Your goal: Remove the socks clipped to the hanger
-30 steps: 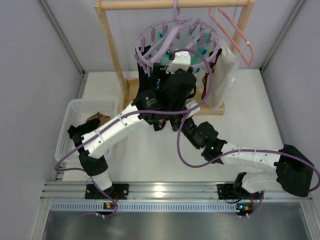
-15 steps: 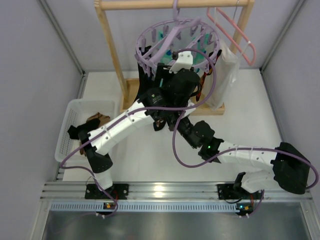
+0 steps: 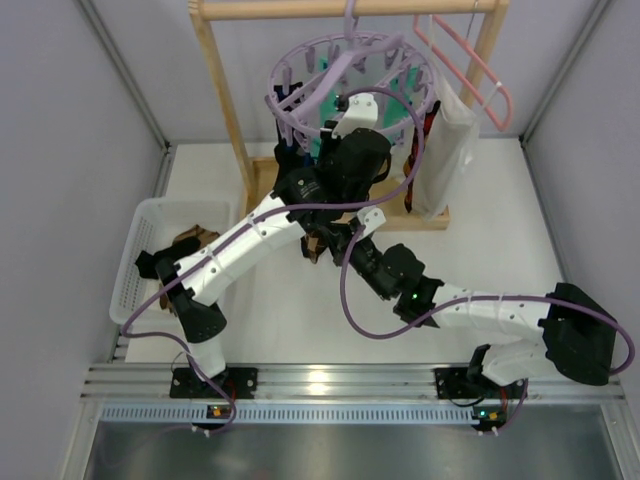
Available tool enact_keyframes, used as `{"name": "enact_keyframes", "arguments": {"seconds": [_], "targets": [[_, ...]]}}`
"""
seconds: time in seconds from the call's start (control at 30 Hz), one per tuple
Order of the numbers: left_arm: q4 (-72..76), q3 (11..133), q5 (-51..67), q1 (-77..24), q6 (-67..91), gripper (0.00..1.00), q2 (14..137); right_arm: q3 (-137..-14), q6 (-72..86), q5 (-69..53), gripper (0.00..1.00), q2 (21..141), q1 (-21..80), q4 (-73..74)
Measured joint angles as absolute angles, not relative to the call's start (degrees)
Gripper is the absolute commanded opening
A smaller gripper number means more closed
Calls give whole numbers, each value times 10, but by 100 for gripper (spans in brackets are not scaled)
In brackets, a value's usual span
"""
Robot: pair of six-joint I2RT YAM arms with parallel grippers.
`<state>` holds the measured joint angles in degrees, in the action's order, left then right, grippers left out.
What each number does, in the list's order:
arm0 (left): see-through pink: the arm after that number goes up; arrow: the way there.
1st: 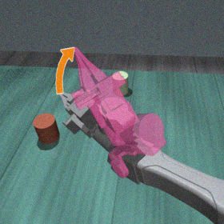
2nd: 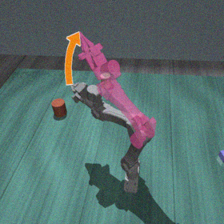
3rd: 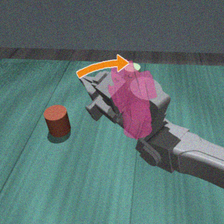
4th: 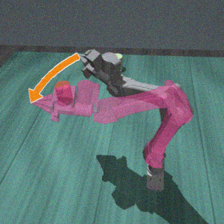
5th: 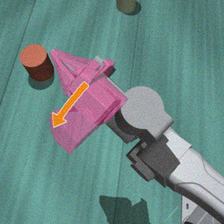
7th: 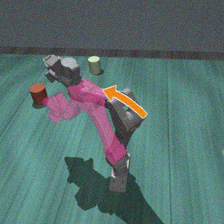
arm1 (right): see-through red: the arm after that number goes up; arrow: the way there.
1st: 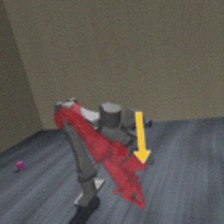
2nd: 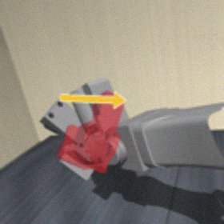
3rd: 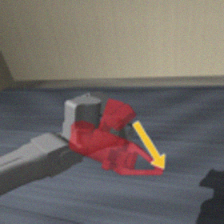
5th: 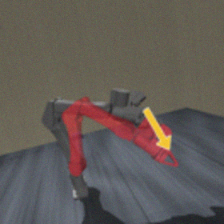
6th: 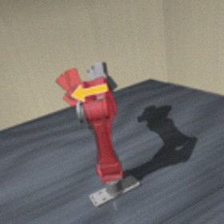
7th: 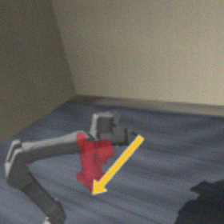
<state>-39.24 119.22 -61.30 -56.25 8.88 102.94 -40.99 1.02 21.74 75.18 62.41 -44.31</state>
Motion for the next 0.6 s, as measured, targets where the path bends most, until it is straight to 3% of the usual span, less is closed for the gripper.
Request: {"name": "enact_keyframes", "arguments": {"seconds": [0.47,0.57,0.6], "targets": [[-388,1174,-573,-557,105,2,1023,-314,27,239,0,735,625,-445],[-387,1165,-556,-555,108,21,1010,-282,41,239,0,724,625,-445],[-386,1160,-547,-555,110,34,1003,-276,43,239,0,721,625,-445]]}}
